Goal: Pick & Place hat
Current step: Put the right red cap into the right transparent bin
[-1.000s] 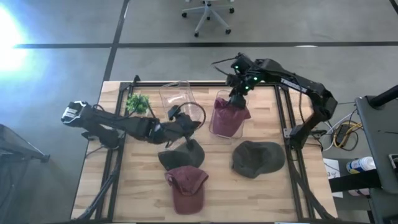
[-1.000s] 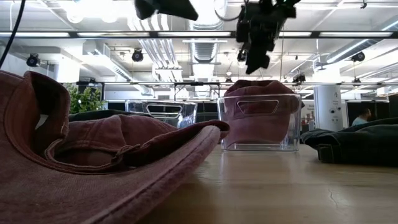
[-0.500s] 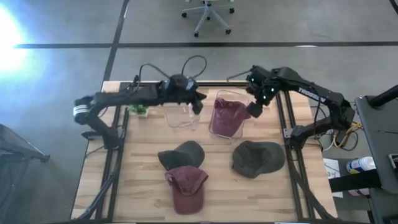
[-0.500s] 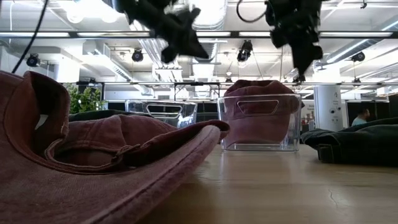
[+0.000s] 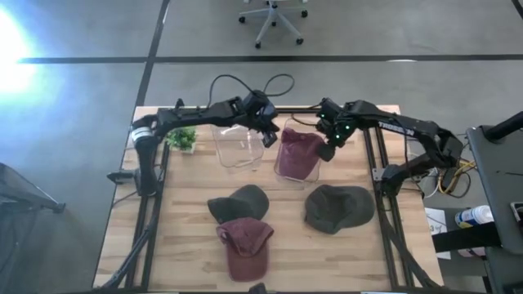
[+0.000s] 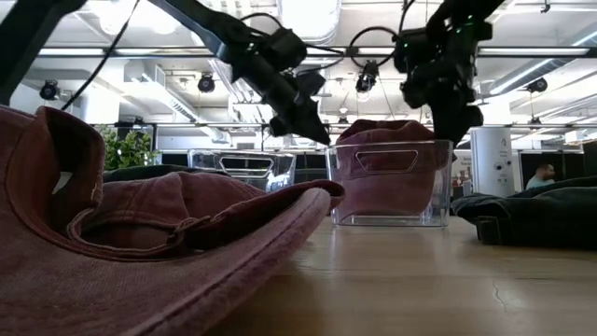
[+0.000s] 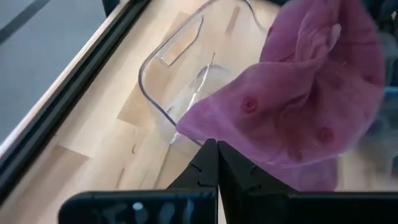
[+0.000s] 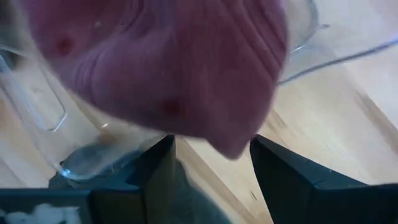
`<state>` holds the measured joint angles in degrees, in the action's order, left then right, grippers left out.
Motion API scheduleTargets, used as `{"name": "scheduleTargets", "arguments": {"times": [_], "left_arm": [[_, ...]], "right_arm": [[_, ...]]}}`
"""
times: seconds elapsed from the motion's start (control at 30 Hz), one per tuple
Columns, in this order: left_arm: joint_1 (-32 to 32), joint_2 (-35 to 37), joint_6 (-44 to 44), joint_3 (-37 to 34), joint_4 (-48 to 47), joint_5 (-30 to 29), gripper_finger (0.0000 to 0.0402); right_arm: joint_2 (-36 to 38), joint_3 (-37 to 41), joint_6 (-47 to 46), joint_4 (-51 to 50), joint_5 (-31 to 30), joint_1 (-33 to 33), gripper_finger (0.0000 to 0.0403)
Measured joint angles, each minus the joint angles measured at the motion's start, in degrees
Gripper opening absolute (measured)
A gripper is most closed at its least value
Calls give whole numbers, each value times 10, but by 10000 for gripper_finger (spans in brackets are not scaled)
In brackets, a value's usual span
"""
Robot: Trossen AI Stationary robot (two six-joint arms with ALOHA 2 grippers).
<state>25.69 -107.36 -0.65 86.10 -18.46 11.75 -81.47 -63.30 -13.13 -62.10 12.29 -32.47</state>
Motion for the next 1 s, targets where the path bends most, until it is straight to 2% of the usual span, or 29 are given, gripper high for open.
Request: {"name": "scheduleTargets", "arguments": {"times": [0.2, 0.33, 0.43, 0.53, 0.7, 1.0], "left_arm": [[8, -29, 50, 40, -11, 3, 0], [13, -32, 51, 37, -14, 15, 0], [13, -32, 51, 35, -25, 24, 0], [13, -32, 52, 35, -28, 25, 0], [13, -32, 53, 35, -28, 26, 0], [12, -32, 53, 35, -28, 26, 0]], "right_arm": [[-64, -40, 14, 30, 0, 0, 180], [-94, -83, 29, 34, -7, 0, 169], [-112, -108, 48, 40, -38, 1, 165], [-133, -120, 70, 39, -62, 1, 164], [-167, -121, 108, 53, -62, 3, 166], [-133, -117, 239, 193, -35, 26, 162]]}}
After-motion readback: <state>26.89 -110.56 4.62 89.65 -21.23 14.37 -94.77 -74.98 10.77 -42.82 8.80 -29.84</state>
